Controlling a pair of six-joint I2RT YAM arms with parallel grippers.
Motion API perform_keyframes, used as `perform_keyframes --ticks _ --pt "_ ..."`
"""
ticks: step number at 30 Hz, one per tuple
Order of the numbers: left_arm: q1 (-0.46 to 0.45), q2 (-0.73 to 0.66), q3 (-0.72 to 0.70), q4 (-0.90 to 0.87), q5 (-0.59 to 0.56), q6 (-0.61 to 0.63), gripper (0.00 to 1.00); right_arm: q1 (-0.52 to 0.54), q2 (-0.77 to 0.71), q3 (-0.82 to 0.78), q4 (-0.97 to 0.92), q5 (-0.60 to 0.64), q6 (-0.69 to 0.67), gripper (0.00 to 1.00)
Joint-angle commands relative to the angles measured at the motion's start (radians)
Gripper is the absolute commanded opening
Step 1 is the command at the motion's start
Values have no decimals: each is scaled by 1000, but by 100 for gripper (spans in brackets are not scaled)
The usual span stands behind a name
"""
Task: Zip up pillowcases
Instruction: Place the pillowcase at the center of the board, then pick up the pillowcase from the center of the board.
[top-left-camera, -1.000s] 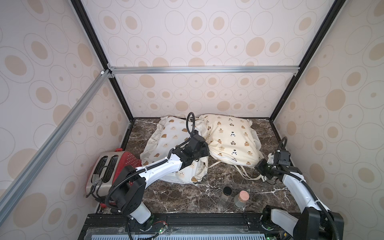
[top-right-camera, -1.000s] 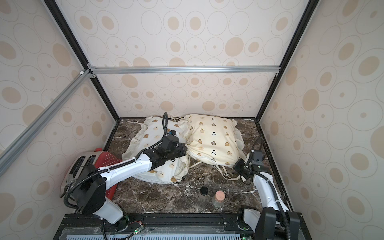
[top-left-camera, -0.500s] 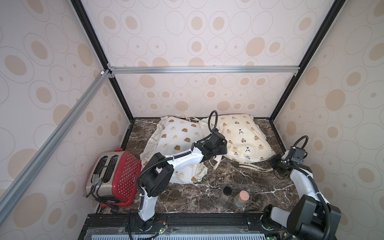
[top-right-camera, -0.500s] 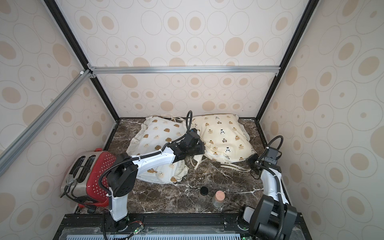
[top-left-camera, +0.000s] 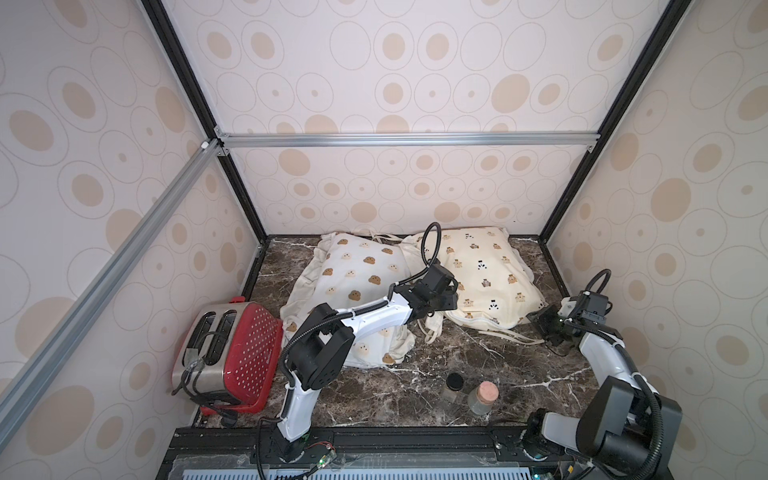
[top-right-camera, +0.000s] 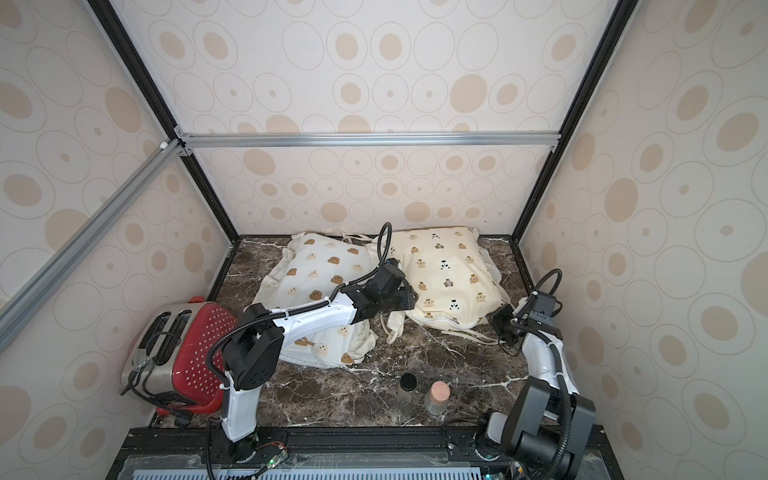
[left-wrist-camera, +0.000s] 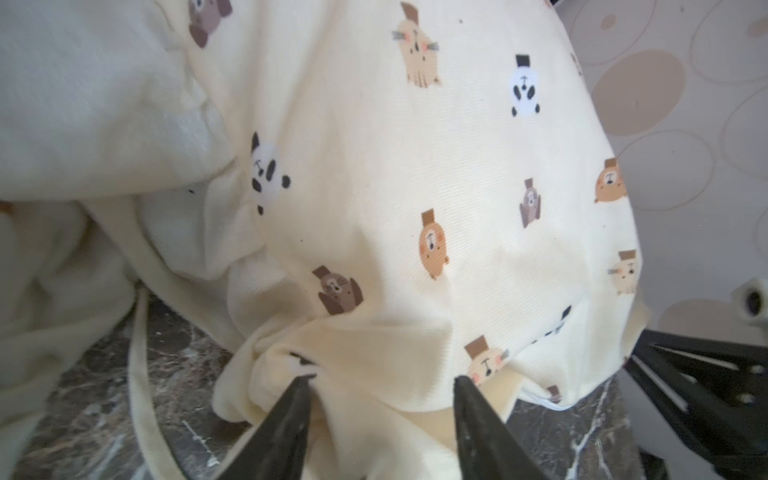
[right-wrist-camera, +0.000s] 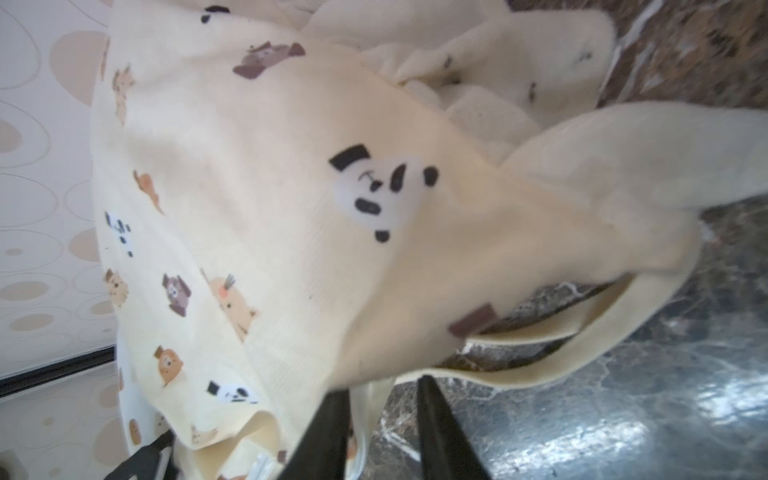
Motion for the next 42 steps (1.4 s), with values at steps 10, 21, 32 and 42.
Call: perform_keyframes --ticks 10,21,32,42 --pt "-1 -330 -181 -93 -178 61 99 198 -147 33 -184 -92 -67 71" --pt "34 -563 -361 -198 -247 114 99 649 -151 76 -172 46 54 75" --pt "54 -745 -554 -254 -344 83 99 1033 134 188 29 181 188 74" --pt "103 -841 -652 -317 -407 44 99 1195 402 324 136 243 217 70"
